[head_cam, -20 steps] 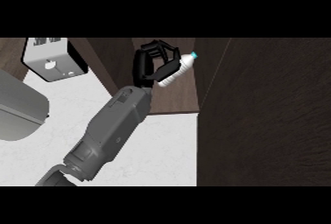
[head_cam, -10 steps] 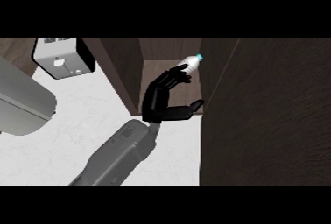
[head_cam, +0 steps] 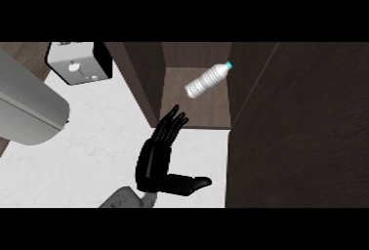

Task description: Pick up the bottled water, place it into the cabinet and close the cabinet

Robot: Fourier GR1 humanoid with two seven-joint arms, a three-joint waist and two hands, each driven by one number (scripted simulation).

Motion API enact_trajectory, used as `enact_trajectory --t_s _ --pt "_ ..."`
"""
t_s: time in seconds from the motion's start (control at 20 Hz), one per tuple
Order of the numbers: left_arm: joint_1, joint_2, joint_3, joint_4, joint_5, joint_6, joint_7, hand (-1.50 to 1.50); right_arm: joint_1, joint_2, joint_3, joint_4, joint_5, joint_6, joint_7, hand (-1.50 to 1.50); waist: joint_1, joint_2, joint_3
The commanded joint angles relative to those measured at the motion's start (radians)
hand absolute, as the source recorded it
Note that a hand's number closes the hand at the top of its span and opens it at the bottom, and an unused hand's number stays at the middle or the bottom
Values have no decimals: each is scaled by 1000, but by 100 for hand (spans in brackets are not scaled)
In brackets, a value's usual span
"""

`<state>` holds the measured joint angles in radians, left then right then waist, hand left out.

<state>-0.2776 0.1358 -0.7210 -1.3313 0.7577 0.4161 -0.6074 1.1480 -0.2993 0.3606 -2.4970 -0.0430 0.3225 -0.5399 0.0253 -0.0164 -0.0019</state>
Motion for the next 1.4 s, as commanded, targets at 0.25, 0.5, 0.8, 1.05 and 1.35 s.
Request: enact_trajectory --t_s 0.25,0.5,0.8,1.05,1.35 --pt "346 248 -35 -304 1 -81 -91 -150 -45 -175 23 -117 168 100 42 150 28 -3 -2" --pt "440 364 -15 -365 -13 -142 -153 -150 -146 -278 46 -146 259 160 68 150 29 -5 -5" --pt "549 515 94 -420 46 -254 -224 -150 -240 -272 167 -225 246 128 188 150 32 6 -9" --pt "669 654 162 -472 93 -375 -283 -150 -306 -250 279 -197 212 96 330 150 43 15 -8" --pt "735 700 174 -447 85 -471 -352 -150 -489 -211 359 -112 171 92 460 150 87 30 -9"
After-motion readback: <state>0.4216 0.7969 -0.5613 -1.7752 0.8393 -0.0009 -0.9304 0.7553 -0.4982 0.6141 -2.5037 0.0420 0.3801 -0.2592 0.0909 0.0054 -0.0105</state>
